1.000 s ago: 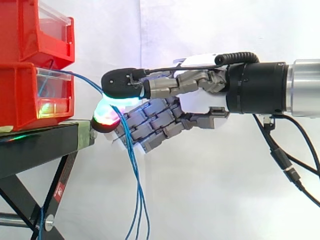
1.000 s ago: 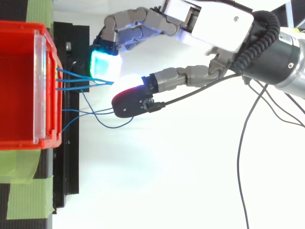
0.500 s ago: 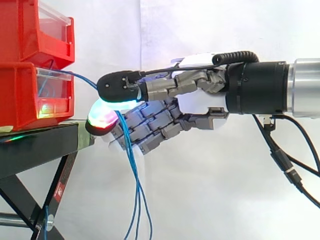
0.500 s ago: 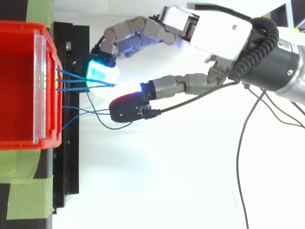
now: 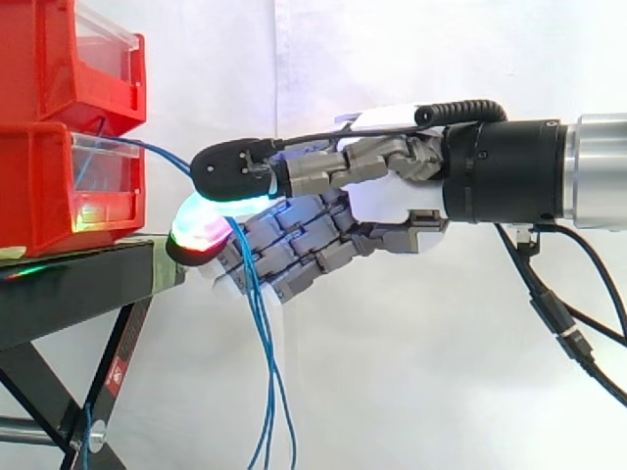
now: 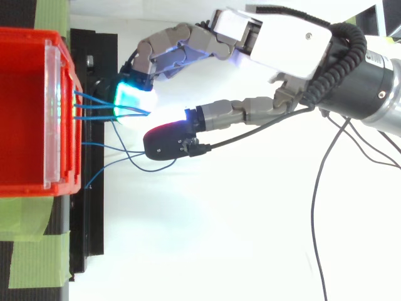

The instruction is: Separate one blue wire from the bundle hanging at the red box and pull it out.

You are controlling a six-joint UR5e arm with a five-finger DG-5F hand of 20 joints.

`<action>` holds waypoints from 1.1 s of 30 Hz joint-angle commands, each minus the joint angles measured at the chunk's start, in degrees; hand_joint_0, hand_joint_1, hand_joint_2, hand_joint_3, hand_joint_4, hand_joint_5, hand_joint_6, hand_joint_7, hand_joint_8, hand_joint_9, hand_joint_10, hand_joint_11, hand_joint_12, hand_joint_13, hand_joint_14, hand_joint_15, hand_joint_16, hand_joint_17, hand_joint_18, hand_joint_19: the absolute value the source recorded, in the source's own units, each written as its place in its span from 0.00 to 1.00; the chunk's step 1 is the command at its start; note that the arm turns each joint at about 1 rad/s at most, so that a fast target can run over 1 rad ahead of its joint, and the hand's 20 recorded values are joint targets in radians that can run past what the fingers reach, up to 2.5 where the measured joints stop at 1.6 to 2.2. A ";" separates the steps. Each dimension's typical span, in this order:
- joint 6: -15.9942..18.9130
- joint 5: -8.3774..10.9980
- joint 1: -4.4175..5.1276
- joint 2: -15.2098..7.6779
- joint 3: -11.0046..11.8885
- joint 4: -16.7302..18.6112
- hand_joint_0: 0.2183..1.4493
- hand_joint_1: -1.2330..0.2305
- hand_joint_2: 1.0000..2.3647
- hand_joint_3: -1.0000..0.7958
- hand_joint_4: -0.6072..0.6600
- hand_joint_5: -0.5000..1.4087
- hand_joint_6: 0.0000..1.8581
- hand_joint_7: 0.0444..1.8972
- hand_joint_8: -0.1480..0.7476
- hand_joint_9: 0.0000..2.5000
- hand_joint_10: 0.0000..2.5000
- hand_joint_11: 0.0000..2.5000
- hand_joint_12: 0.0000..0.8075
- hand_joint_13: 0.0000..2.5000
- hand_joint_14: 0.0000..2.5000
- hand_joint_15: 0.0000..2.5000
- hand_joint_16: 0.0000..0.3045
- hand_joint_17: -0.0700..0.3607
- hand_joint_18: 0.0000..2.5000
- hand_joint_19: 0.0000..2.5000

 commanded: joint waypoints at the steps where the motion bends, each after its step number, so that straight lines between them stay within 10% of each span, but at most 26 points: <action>1: 0.45 -1.23 -0.17 0.34 -0.04 0.04 0.31 0.35 0.02 0.48 0.63 0.17 0.45 0.42 0.55 0.27 0.00 0.14 0.53 0.29 0.01 0.17 0.18 0.44 0.27 0.14; 33: 0.98 -1.05 -0.26 2.80 0.05 -5.41 0.33 0.36 0.02 0.47 0.63 0.17 0.46 0.42 0.62 0.39 0.01 0.22 0.56 0.51 0.01 0.29 0.16 0.42 0.29 0.10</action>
